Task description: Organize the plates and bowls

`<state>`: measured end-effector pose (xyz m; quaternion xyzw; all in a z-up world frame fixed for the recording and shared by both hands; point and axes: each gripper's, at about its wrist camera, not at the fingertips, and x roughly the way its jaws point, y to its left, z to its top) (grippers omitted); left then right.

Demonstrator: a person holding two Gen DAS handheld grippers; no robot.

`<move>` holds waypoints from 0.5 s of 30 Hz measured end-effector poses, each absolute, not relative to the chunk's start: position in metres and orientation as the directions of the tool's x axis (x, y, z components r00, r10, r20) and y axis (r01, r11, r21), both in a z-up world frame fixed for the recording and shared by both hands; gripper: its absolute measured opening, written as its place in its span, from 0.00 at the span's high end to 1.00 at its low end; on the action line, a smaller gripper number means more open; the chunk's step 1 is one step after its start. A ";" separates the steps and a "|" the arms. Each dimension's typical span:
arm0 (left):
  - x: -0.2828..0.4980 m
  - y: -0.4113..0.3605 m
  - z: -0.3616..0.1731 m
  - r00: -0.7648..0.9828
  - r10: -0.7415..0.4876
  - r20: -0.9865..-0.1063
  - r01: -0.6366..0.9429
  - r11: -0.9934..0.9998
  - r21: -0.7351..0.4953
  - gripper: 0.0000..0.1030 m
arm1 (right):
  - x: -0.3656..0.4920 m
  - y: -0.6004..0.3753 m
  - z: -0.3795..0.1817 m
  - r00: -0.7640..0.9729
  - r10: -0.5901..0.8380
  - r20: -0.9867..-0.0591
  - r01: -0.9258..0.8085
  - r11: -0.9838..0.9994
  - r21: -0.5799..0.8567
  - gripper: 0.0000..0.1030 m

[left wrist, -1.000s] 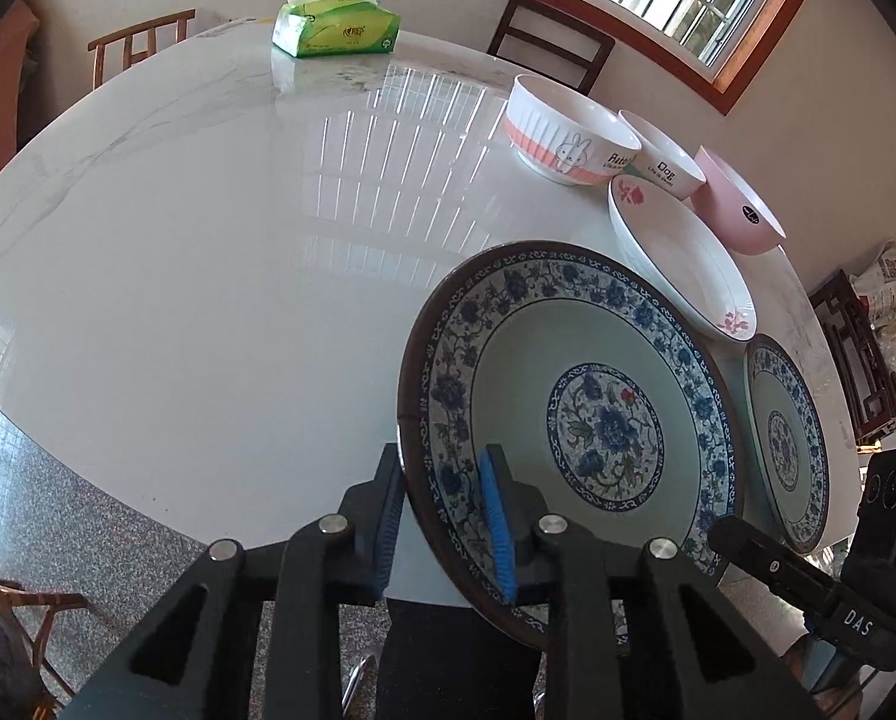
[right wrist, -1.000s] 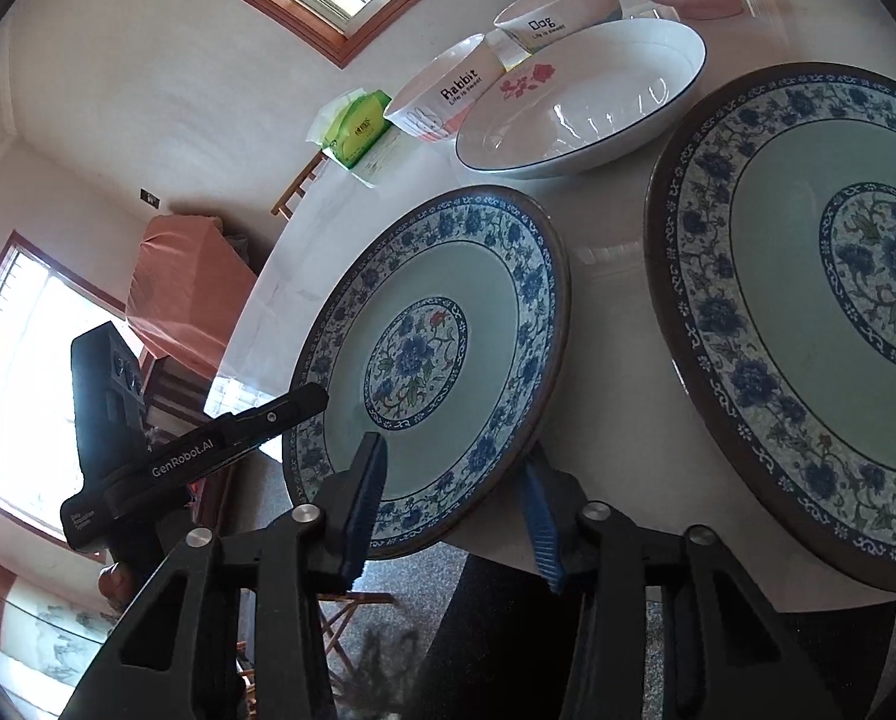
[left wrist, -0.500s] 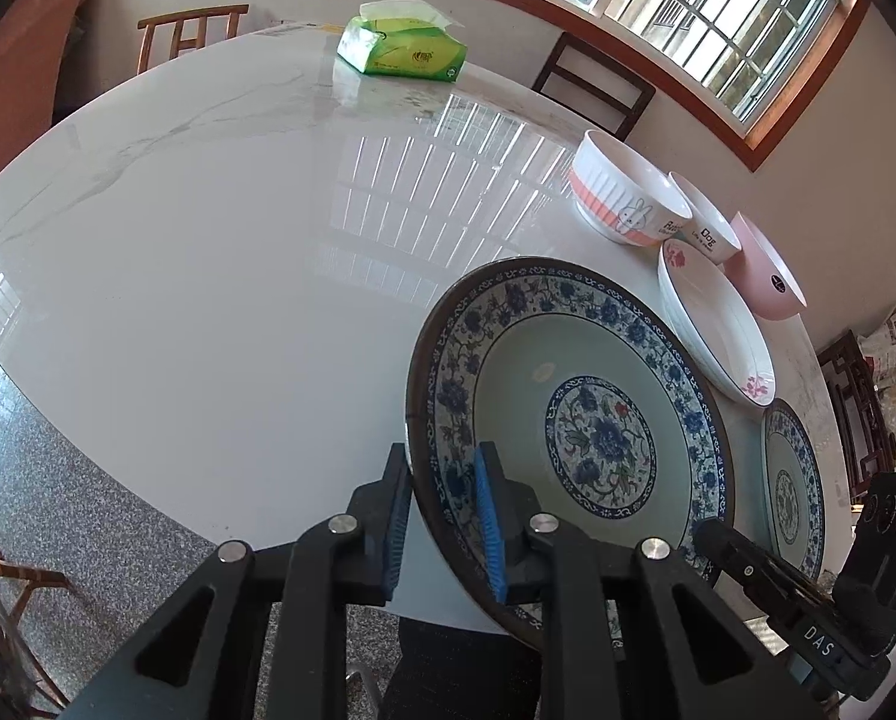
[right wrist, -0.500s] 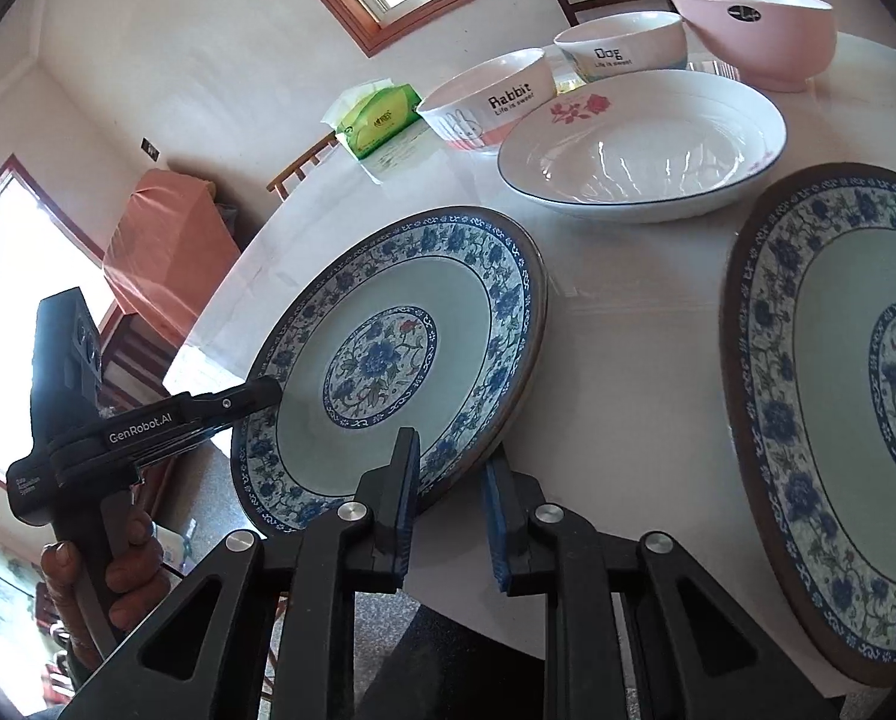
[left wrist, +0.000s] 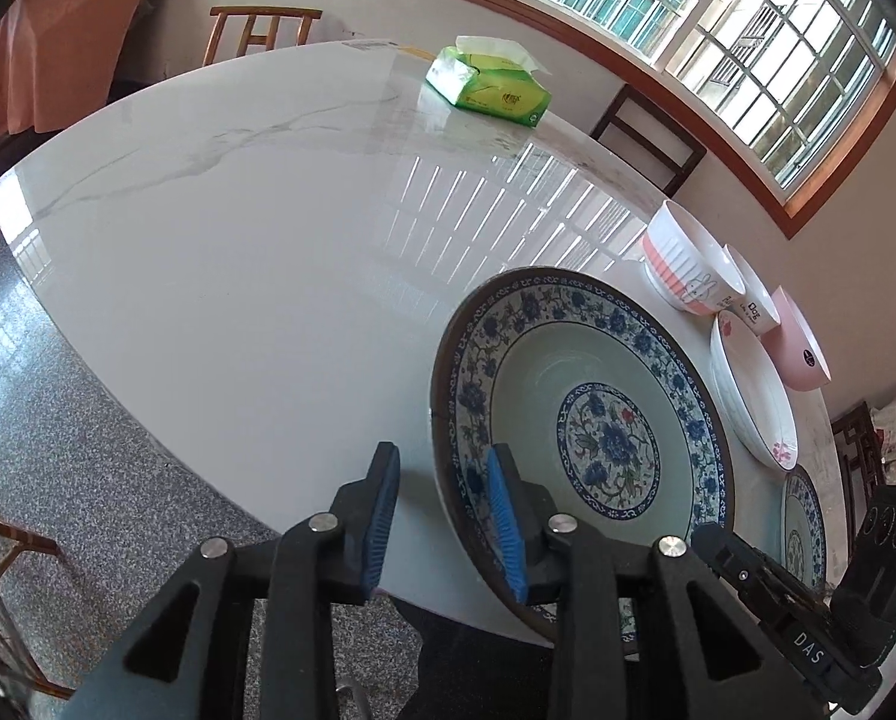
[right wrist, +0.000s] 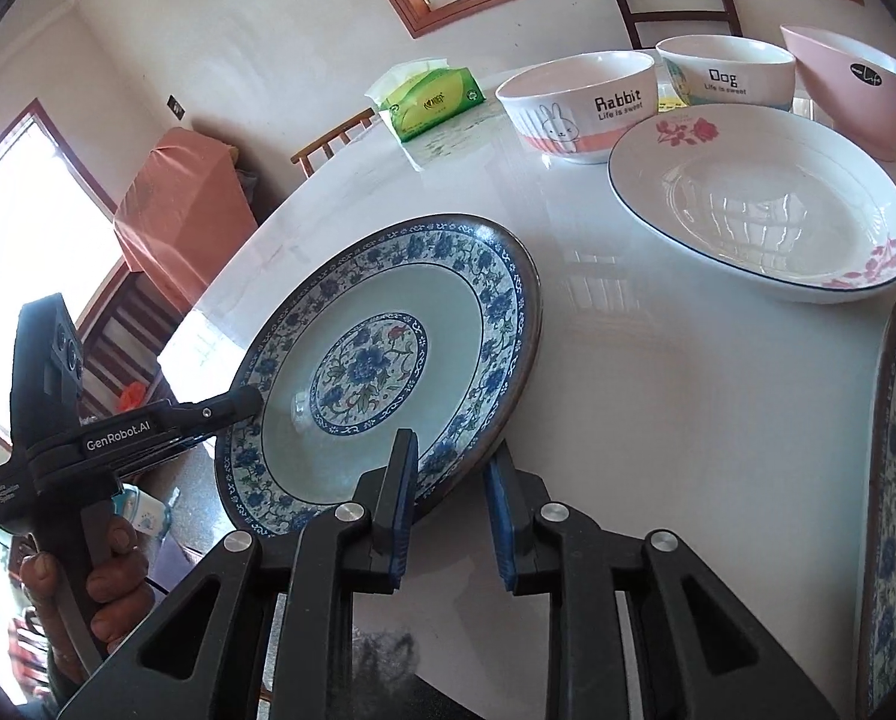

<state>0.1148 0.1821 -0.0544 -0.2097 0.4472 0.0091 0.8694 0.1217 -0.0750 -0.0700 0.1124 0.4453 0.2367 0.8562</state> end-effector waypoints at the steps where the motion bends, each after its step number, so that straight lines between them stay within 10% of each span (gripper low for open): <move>1: 0.108 0.183 -0.049 0.618 -0.148 -0.772 -0.210 0.915 -0.344 0.52 | 0.118 -0.078 -0.067 0.497 0.502 -0.708 -0.307 0.865 0.398 0.76; 8: 0.038 0.169 0.009 0.820 -0.181 -0.543 -0.070 0.910 -0.409 0.28 | 0.055 -0.160 -0.011 0.668 0.488 -0.562 -0.300 0.867 0.397 0.60; 15: 0.053 0.048 0.027 0.577 -0.568 -0.587 0.324 0.819 -0.474 0.28 | 0.019 -0.300 0.002 0.715 0.325 -0.619 -0.065 0.912 0.404 0.52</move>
